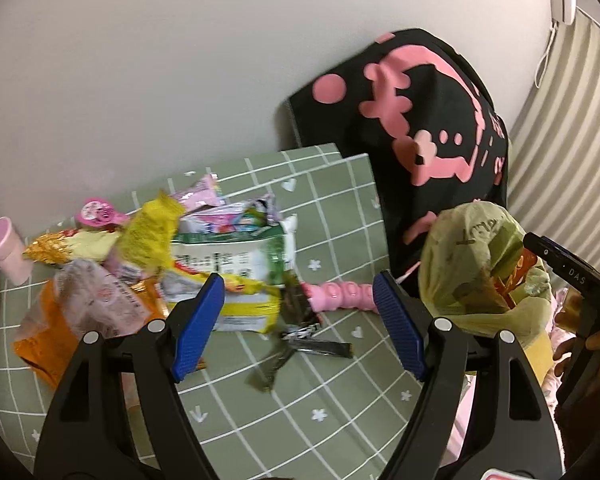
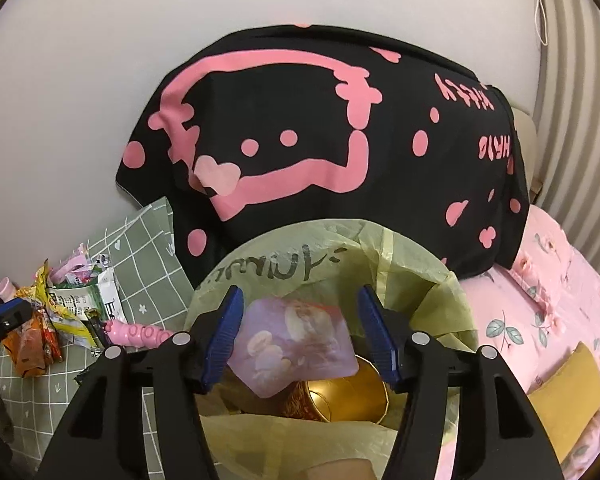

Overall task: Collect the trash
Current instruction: 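Grasp the orange chip bag with the left tool while the right tool grasps the black wrapper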

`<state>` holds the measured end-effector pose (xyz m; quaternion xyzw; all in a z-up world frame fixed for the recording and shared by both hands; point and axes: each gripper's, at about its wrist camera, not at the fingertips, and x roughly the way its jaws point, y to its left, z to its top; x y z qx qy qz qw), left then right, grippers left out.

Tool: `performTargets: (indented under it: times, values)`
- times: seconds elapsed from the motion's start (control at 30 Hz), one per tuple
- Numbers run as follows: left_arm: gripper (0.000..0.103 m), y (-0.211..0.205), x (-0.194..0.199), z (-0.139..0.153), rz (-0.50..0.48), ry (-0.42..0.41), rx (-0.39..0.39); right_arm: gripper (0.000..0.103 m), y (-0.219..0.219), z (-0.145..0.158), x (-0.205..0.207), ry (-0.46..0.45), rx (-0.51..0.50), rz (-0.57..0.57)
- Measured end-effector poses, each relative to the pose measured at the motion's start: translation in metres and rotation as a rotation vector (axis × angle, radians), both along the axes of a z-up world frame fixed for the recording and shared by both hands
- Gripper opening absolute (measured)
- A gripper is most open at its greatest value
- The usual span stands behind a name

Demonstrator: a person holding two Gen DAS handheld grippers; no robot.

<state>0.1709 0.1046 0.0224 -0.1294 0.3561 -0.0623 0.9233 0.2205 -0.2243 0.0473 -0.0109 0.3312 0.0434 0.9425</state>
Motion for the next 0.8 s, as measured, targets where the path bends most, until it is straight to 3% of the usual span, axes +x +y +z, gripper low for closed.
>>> performTargets:
  times: [0.43,0.8]
  values:
    - [0.073,0.054,-0.019,-0.010,0.118,-0.010,0.039,0.056,0.019,0.003,-0.002,-0.018,0.023,0.034]
    - [0.073,0.135,-0.041,-0.027,0.332,0.025,0.059,0.056,0.117,-0.013,0.007,0.025,0.068,0.264]
